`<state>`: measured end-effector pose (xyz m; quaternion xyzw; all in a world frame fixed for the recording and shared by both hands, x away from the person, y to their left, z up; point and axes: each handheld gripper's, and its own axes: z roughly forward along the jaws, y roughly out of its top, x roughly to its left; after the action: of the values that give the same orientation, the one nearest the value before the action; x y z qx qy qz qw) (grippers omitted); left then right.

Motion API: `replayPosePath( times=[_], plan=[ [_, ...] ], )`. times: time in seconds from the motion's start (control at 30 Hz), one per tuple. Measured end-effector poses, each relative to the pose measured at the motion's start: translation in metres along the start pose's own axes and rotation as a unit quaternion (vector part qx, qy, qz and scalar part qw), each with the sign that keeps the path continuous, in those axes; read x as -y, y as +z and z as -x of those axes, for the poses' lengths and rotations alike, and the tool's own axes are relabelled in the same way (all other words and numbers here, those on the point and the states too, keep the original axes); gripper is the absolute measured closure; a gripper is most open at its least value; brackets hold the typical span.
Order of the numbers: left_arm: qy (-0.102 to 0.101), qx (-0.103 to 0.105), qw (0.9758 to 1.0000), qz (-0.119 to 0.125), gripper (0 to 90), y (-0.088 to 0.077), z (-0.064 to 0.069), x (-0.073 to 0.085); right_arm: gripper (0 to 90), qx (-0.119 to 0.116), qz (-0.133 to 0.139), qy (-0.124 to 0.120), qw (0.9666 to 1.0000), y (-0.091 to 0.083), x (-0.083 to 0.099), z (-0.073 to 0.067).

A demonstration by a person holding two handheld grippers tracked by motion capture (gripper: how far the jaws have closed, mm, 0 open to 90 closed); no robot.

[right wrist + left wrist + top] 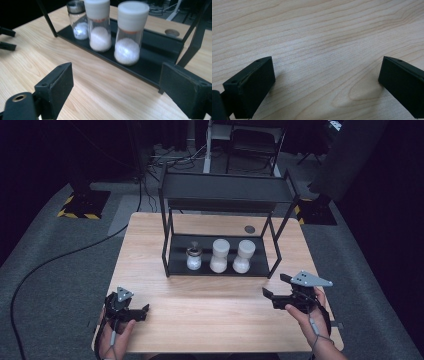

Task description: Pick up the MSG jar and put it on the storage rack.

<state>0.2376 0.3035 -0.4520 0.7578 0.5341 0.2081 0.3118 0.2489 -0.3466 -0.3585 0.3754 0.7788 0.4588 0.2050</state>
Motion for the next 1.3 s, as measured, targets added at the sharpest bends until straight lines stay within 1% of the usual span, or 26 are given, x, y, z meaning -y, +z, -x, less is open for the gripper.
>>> replayPosePath(
  times=[0.57, 1.03, 1.3],
  plan=[
    [0.000, 0.000, 1.0000, 0.000, 0.2, 0.000, 0.000, 0.000, 9.0, 0.005, -0.047, 0.022, 0.9986, 0.017, 0.034, 0.011],
    [0.000, 0.000, 1.0000, 0.000, 0.2, 0.000, 0.000, 0.000, 7.3, 0.011, -0.075, 0.027, 0.9968, 0.027, 0.057, 0.013],
    [0.000, 0.000, 1.0000, 0.000, 0.2, 0.000, 0.000, 0.000, 7.2, 0.012, -0.084, 0.017, 0.9963, 0.031, 0.067, 0.013]
  ],
)
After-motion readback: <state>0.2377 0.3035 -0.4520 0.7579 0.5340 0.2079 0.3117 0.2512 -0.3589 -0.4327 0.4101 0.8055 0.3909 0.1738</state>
